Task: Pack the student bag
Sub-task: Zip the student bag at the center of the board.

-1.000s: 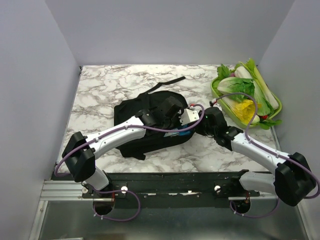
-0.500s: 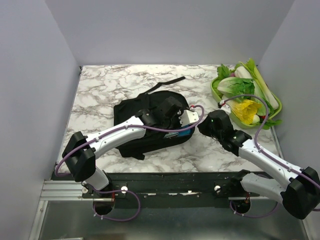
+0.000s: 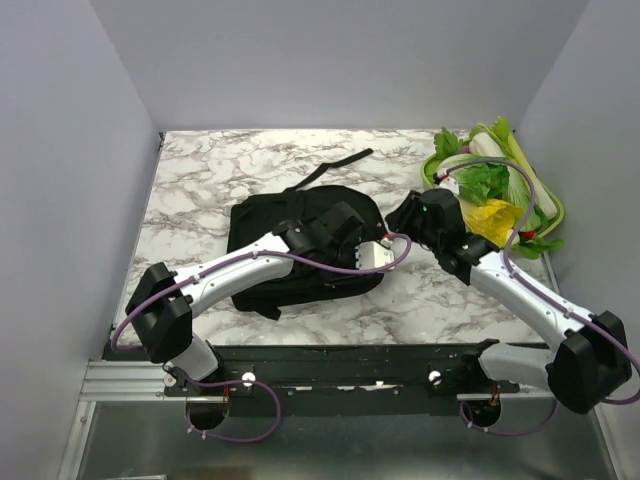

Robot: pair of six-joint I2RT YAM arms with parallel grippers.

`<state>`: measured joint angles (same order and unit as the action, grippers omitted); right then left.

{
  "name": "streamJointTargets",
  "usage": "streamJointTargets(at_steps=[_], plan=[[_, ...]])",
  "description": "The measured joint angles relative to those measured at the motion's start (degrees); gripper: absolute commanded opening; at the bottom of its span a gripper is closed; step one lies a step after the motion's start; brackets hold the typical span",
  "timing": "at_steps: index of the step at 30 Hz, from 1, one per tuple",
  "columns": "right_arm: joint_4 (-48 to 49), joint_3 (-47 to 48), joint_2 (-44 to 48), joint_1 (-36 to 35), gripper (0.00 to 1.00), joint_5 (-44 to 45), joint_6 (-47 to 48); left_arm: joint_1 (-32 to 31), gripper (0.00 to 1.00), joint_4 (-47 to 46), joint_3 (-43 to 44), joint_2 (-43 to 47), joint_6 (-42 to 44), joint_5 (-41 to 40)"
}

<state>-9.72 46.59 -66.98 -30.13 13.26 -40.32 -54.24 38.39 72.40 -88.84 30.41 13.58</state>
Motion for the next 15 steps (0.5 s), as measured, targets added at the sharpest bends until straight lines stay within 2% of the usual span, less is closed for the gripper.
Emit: streamJointTargets(at_steps=[8,15], plan=[[2.5,4.5,-9.2,0.7,0.42,-6.7,2.6,-0.2,0.46,0.5,-0.9,-0.3,0.5,-0.5],[2.4,2.9,-9.7,0.7,0.37,-9.4,2.7,-0.3,0.45,0.2,-1.0,-0.6,0.5,-1.2]])
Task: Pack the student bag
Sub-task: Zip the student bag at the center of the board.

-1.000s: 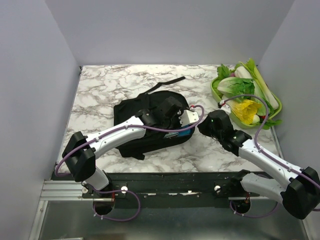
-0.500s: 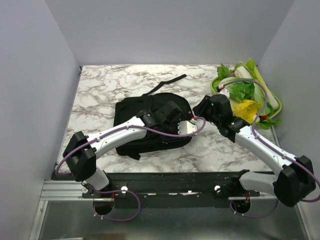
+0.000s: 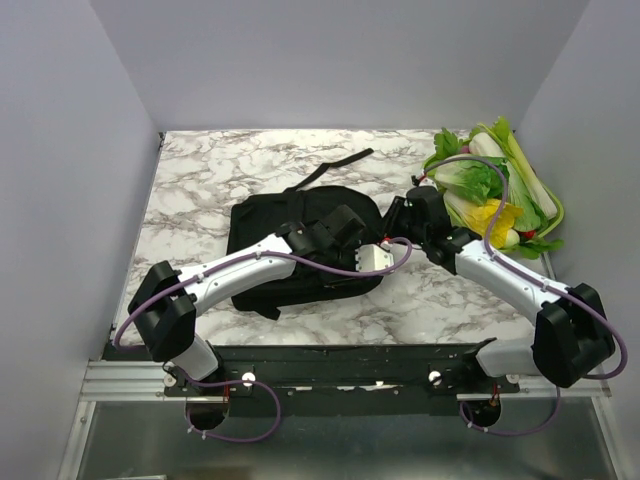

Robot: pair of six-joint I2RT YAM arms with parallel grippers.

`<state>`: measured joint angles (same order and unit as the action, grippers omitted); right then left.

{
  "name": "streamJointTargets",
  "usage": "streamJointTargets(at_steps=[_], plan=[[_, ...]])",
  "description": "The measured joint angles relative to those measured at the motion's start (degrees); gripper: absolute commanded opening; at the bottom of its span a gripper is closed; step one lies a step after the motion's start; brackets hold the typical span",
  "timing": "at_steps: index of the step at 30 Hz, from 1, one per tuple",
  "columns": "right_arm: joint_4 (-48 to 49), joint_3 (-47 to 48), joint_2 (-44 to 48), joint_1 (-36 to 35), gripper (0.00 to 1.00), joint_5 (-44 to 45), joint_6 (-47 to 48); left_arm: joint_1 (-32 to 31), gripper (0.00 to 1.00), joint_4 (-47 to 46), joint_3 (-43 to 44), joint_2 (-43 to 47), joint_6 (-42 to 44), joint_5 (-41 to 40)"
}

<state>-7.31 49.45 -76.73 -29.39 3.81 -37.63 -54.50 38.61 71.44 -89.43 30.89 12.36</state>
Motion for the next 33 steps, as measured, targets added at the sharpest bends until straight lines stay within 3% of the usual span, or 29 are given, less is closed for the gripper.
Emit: streamJointTargets(at_steps=[11,20,22,26,33], plan=[[-0.4,-0.1,-2.3,0.0,0.35,-0.4,1.5,0.0,0.46,0.0,0.1,-0.6,0.0,-0.3],[-1.0,-0.1,-3.4,0.0,0.11,-0.2,2.8,0.1,0.59,2.1,3.1,-0.6,-0.9,-0.2],[-1.2,-0.1,-3.2,0.1,0.08,-0.2,2.8,0.2,0.61,3.2,5.1,-0.6,-0.9,-0.1],[-1.7,-0.1,-1.9,0.2,0.01,-0.1,3.1,1.1,0.80,6.8,12.1,-1.1,-0.9,1.3],[-2.2,-0.2,-0.2,0.2,0.01,-0.1,3.3,3.7,0.79,9.8,24.7,-3.4,0.2,6.1]])
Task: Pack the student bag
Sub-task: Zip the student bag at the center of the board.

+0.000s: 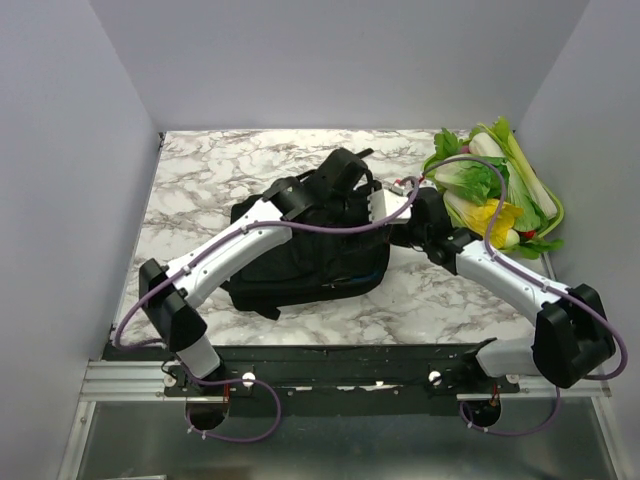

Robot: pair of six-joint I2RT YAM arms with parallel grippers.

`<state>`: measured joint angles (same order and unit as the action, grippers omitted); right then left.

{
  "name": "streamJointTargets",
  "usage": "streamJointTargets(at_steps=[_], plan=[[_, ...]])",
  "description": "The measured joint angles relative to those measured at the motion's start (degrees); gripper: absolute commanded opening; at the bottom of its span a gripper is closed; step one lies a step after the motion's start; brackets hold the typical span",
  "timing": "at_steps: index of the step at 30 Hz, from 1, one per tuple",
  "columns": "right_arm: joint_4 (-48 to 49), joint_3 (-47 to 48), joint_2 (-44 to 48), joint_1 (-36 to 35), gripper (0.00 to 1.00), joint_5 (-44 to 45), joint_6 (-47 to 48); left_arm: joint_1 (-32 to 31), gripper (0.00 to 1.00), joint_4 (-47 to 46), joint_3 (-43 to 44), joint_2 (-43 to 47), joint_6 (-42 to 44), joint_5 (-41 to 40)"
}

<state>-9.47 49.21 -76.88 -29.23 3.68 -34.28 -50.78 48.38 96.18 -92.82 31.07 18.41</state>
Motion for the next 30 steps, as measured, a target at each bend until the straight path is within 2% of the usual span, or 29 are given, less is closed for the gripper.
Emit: streamJointTargets(at_steps=[4,7,12,15,19,20,21,24,30], plan=[[-0.1,-0.8,1.0,0.0,0.01,0.0,0.5,4.5,0.79,-4.5,3.7,-6.4,0.5,2.3],[-0.2,-1.2,1.9,0.0,0.01,-0.2,0.9,8.0,0.79,-7.0,7.0,-14.6,1.9,3.2],[-0.6,-1.5,3.1,0.0,0.01,-0.6,1.2,12.3,0.82,-6.6,19.1,-31.8,2.6,4.9],[-0.7,-1.6,3.5,0.0,0.01,-0.8,1.4,13.3,0.84,-6.6,22.8,-36.2,2.4,6.1],[-0.9,-2.1,3.8,0.0,0.01,-1.1,1.4,13.4,0.84,-7.3,24.5,-36.5,2.4,7.8],[-0.9,-2.3,3.9,0.0,0.01,-1.2,1.4,13.4,0.82,-7.9,24.7,-36.5,2.4,8.5],[-0.9,-2.6,4.1,0.0,0.01,-1.2,1.4,13.5,0.73,-8.5,24.8,-36.5,2.4,9.5],[-0.8,-3.7,4.9,0.0,0.01,-1.2,1.4,13.8,0.58,-8.5,24.8,-36.6,2.6,12.3],[-0.7,-5.1,7.0,0.0,0.01,-1.2,1.3,15.0,0.52,-5.5,27.2,-38.1,4.2,17.1]])
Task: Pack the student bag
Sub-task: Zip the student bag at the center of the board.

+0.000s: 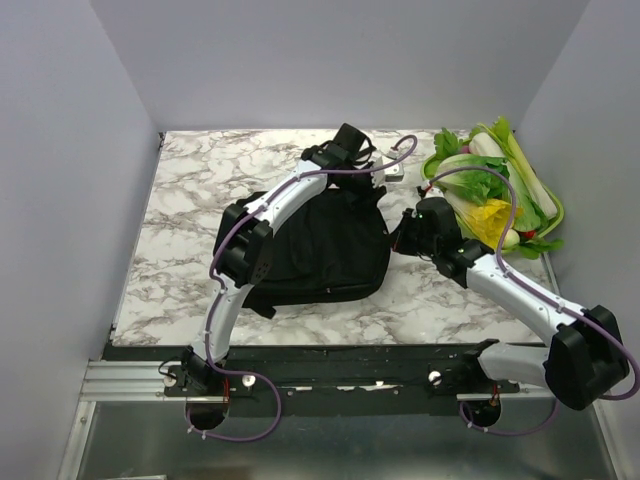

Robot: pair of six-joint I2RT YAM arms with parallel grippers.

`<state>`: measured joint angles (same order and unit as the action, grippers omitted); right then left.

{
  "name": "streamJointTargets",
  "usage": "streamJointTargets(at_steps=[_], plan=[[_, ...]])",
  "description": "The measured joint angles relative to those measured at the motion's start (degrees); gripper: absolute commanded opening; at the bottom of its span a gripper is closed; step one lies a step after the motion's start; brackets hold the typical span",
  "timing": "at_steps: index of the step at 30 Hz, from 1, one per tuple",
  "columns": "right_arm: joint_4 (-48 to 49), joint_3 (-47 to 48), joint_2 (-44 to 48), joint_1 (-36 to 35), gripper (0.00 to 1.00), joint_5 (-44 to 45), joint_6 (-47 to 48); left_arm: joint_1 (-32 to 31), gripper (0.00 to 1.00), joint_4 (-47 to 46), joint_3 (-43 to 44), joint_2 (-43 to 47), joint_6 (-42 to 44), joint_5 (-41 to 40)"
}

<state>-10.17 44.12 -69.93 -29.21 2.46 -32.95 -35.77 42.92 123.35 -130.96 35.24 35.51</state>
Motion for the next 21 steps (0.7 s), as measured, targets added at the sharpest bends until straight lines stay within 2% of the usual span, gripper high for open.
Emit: streamJointTargets(at_steps=[8,11,12,13,21], plan=[[0.0,-0.2,0.6,0.0,0.01,0.0,0.0,0.7,0.38,3.4,0.1,-1.4,2.7,1.8],[0.0,-0.3,0.7,0.0,0.01,0.0,0.0,0.7,0.16,3.3,0.1,-1.4,2.7,1.7],[0.0,-0.3,0.7,0.0,0.01,-0.1,0.0,0.7,0.04,3.0,0.1,-1.5,2.3,1.4],[0.0,-0.3,0.8,0.0,0.01,-0.1,0.0,0.7,0.00,2.6,0.1,-1.7,1.7,1.3],[0.0,-2.4,2.4,0.0,0.01,-1.0,0.0,0.4,0.00,-4.3,-2.7,-1.8,-5.2,-1.6]])
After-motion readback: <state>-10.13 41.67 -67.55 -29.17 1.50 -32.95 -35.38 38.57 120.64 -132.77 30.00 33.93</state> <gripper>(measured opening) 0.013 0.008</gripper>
